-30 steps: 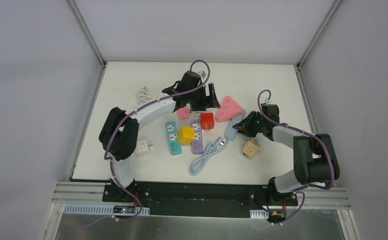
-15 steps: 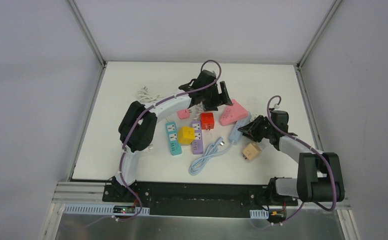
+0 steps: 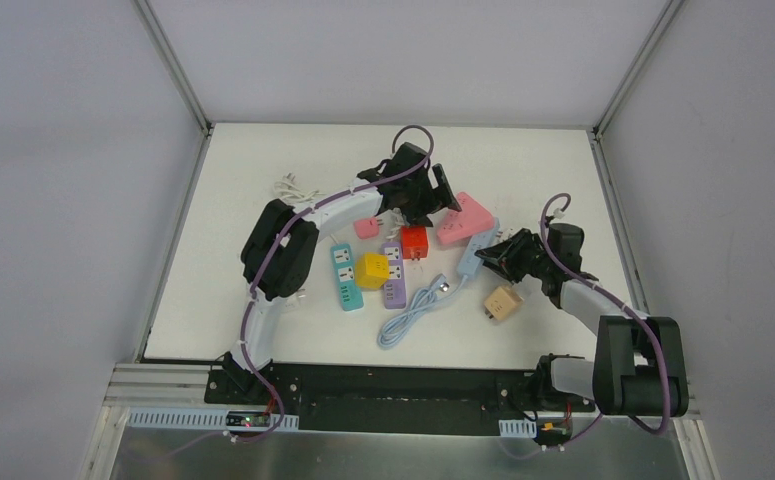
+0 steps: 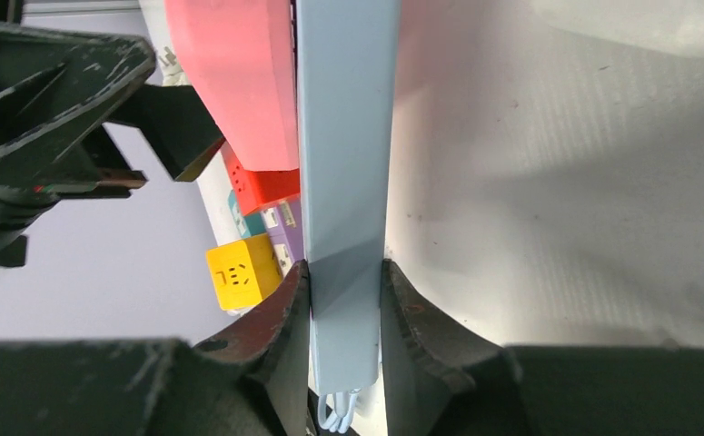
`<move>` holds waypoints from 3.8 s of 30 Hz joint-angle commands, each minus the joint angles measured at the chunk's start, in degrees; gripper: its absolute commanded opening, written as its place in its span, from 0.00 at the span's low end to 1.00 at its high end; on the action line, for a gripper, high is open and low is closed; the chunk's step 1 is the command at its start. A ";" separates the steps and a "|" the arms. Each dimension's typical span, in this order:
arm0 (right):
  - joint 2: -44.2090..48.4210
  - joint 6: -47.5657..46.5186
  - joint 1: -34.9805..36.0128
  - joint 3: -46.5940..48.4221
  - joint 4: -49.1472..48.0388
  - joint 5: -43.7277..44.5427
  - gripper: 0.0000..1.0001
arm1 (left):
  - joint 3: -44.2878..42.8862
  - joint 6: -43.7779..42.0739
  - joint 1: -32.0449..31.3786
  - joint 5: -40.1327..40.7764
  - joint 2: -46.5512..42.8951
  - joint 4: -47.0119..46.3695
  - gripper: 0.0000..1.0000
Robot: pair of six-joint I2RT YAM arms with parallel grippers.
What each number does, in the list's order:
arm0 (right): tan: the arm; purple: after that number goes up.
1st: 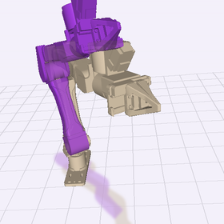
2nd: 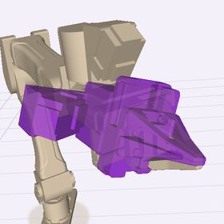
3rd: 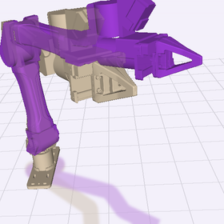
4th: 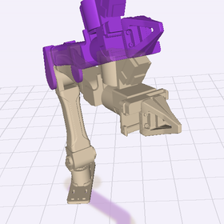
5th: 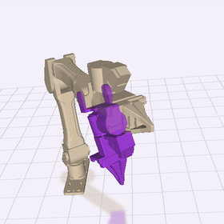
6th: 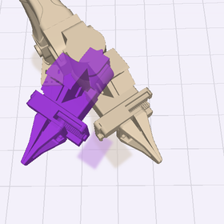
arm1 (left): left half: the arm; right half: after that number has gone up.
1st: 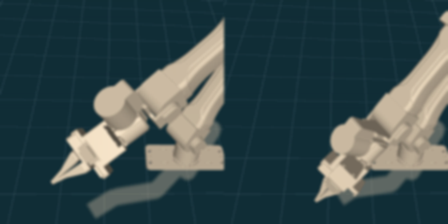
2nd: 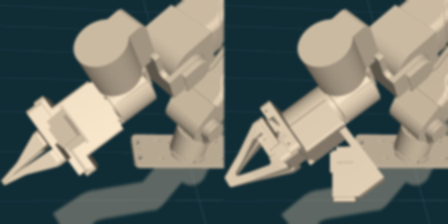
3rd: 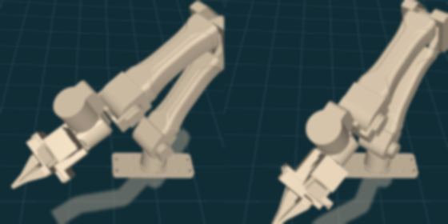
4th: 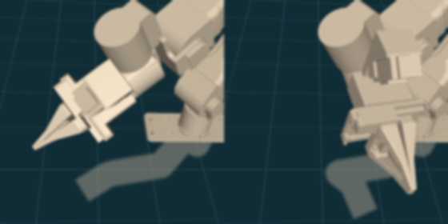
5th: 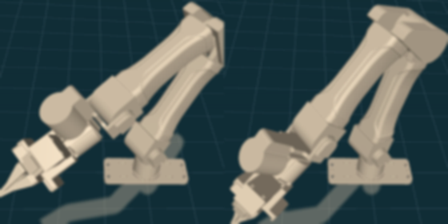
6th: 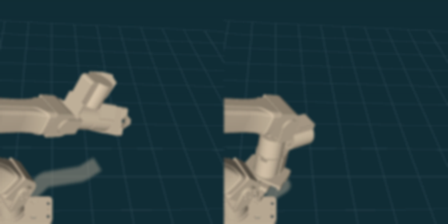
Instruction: Pull the plug off the socket
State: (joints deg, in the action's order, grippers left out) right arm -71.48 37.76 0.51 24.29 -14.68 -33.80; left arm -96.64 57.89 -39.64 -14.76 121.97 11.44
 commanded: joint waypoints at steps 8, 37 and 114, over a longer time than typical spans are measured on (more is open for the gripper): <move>6.20 6.60 -1.57 -0.34 -11.94 -8.96 0.00 | 5.20 12.30 1.18 -8.65 -0.67 -18.68 0.84; -6.22 2.76 -2.01 0.72 -13.18 -8.03 0.00 | 16.93 24.58 1.75 -17.67 1.33 -56.33 0.44; -0.29 -6.47 4.00 10.34 12.87 13.27 0.56 | 18.58 22.29 1.23 -18.48 6.56 -57.65 0.00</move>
State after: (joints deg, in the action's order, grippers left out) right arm -73.73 35.33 0.58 30.63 -6.61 -27.75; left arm -77.06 80.93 -38.57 -34.83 129.47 -42.57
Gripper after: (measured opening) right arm 0.624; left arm 0.346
